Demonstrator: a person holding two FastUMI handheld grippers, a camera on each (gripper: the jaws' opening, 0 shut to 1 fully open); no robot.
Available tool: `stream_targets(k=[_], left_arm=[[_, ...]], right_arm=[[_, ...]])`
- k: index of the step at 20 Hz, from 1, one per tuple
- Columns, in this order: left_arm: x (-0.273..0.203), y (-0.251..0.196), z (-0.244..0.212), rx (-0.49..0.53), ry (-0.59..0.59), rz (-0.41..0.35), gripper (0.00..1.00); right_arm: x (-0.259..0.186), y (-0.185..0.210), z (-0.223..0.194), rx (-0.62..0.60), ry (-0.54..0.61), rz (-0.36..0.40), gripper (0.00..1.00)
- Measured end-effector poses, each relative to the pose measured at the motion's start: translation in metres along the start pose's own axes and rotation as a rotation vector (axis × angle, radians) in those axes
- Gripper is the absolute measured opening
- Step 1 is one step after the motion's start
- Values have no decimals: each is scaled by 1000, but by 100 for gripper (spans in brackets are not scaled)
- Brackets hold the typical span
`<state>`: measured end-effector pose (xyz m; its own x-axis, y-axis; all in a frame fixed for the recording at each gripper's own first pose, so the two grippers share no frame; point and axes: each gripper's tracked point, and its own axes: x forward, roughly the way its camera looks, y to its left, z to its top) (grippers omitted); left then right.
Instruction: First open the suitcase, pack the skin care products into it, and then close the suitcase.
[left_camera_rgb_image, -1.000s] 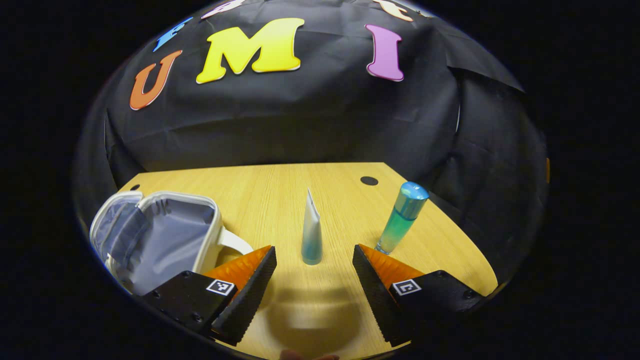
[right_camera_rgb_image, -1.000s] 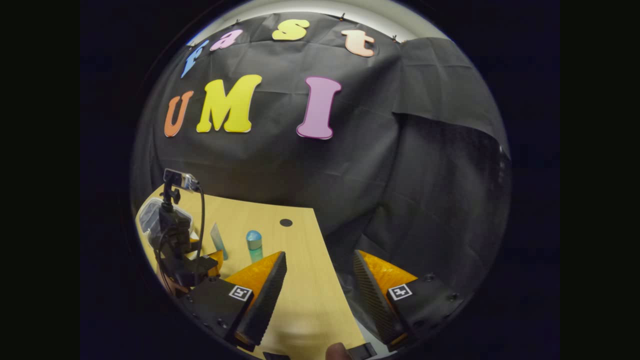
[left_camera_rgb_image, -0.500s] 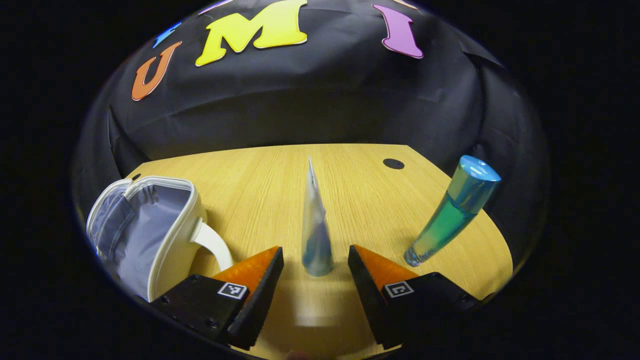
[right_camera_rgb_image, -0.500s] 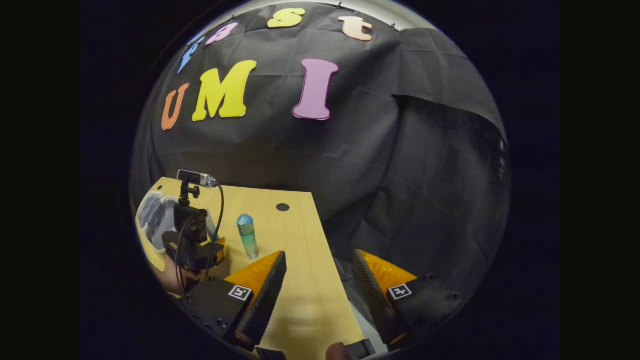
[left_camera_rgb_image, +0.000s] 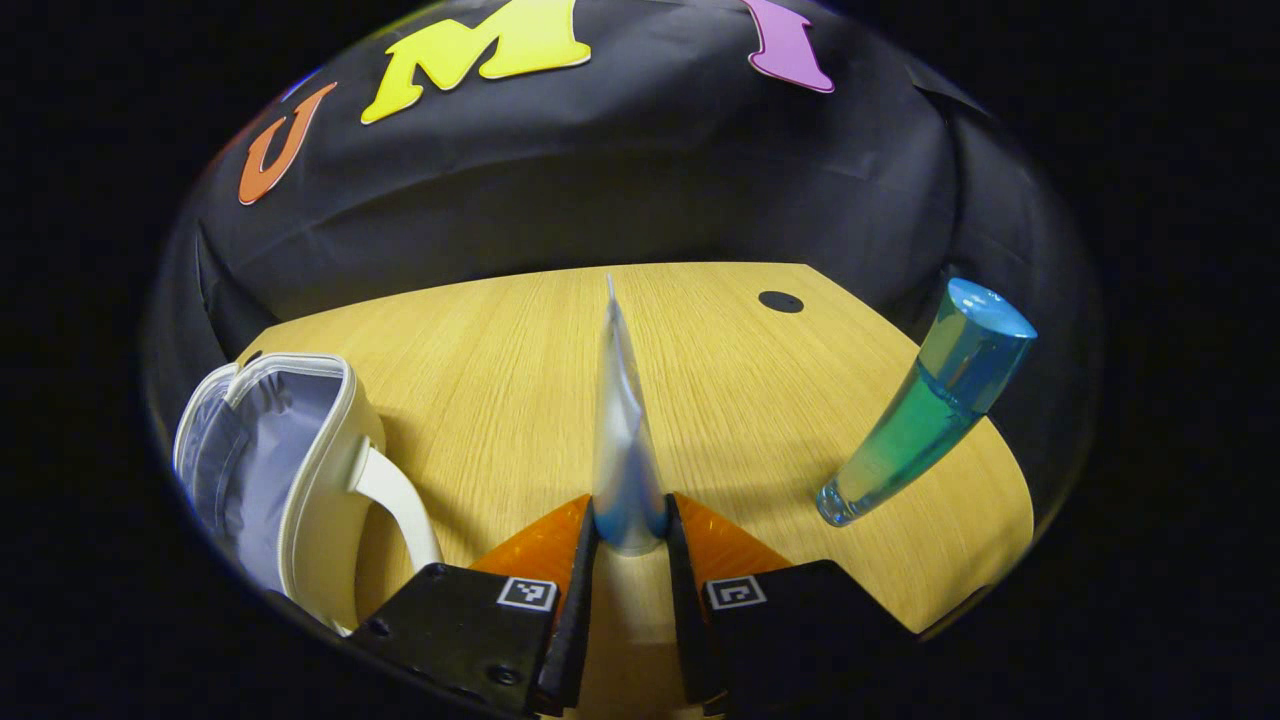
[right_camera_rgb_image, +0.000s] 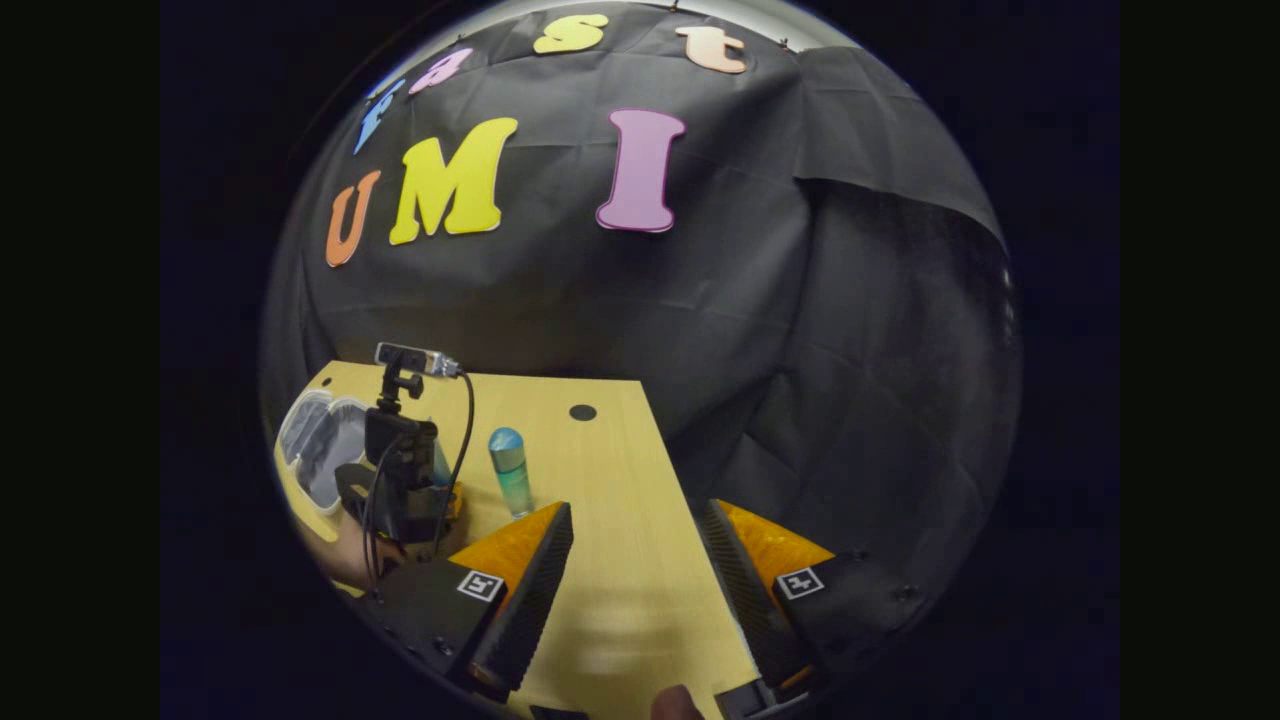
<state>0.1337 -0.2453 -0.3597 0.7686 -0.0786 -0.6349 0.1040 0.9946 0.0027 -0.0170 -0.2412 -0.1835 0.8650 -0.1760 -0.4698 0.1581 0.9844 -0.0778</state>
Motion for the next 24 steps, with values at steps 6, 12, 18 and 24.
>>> stream_targets(k=[6, 12, 18, 24], left_arm=[[-76, 2, 51, -22, -91, -89, 38], [-145, 72, 61, -89, -96, -12, 37], [-181, 165, 46, -205, -42, 136, 37], [-183, 235, 10, -256, 53, 148, 37]], right_arm=[[52, 54, -24, 36, 21, 180, 80], [122, 131, -49, 90, 90, 293, 81], [175, 156, -71, 121, 155, 294, 70], [186, 148, -72, 122, 175, 244, 38]])
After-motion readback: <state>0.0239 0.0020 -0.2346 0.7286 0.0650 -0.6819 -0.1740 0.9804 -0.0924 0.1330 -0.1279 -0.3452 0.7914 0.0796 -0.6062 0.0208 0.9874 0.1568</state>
